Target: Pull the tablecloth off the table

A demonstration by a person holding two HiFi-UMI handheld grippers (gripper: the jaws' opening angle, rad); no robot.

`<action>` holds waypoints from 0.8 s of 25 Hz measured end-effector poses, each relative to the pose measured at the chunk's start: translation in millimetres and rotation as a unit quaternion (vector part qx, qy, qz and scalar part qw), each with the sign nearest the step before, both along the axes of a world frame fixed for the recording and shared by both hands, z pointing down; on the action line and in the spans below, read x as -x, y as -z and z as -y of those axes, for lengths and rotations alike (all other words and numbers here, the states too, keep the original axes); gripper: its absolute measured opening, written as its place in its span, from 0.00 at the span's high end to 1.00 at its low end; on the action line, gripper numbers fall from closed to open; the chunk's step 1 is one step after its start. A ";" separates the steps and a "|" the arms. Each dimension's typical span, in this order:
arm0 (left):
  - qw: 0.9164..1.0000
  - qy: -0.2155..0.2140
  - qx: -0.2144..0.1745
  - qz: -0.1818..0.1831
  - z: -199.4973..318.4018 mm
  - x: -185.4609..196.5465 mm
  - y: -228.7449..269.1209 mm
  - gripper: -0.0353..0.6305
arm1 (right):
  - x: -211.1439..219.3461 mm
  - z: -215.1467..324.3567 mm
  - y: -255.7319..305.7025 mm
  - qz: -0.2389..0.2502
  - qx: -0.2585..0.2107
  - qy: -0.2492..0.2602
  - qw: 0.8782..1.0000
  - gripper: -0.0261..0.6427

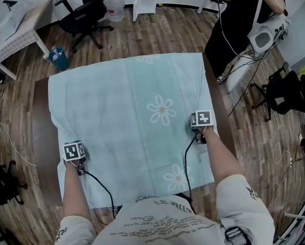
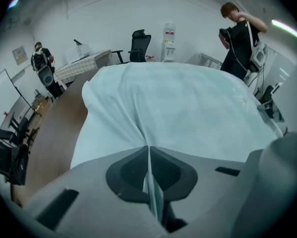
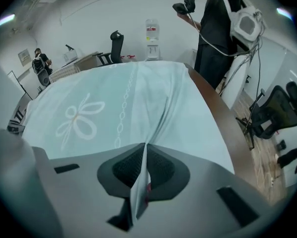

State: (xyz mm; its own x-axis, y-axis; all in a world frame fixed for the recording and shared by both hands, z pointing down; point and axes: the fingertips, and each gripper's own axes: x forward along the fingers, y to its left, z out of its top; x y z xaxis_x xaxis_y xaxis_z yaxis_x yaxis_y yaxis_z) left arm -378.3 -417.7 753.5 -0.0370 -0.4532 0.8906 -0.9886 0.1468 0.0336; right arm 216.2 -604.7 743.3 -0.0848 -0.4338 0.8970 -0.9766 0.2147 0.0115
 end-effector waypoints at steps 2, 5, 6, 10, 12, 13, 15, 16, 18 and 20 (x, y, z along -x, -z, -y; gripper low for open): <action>0.999 0.010 -0.027 -0.042 1.6 -6.2 0.4 0.94 | 6.7 -3.7 -0.6 0.027 0.000 -0.013 1.000 0.94; 0.995 0.012 -0.050 -0.090 -1.3 -19.1 2.2 0.94 | 31.6 -17.3 -4.0 0.121 0.032 -0.034 0.992 0.94; 0.993 0.010 -0.057 -0.102 -1.6 -26.2 5.1 0.94 | 43.0 -22.8 -2.6 0.153 0.041 -0.033 0.987 0.94; 0.986 -0.020 -0.095 -0.137 4.4 -66.6 29.7 0.94 | 90.5 -43.3 19.7 0.214 0.031 0.016 0.976 0.94; 0.981 -0.053 -0.115 -0.144 8.4 -90.1 46.6 0.94 | 114.3 -53.4 35.3 0.235 0.018 0.043 0.971 0.94; 0.979 -0.070 -0.125 -0.144 9.7 -100.7 55.6 0.94 | 125.7 -59.0 42.7 0.244 0.013 0.055 0.968 0.94; 0.975 -0.093 -0.146 -0.143 12.8 -118.3 73.8 0.94 | 147.2 -69.9 56.4 0.258 0.004 0.083 0.963 0.94; 0.972 -0.100 -0.157 -0.145 14.7 -126.0 83.2 0.94 | 157.1 -74.6 63.5 0.261 -0.001 0.098 0.960 0.94; 0.965 -0.110 -0.180 -0.155 18.3 -140.7 103.4 0.94 | 175.2 -82.8 79.8 0.264 -0.013 0.128 0.956 0.94; 0.956 -0.123 -0.206 -0.166 21.3 -154.0 125.0 0.94 | 193.3 -91.5 97.7 0.269 -0.028 0.155 0.950 0.94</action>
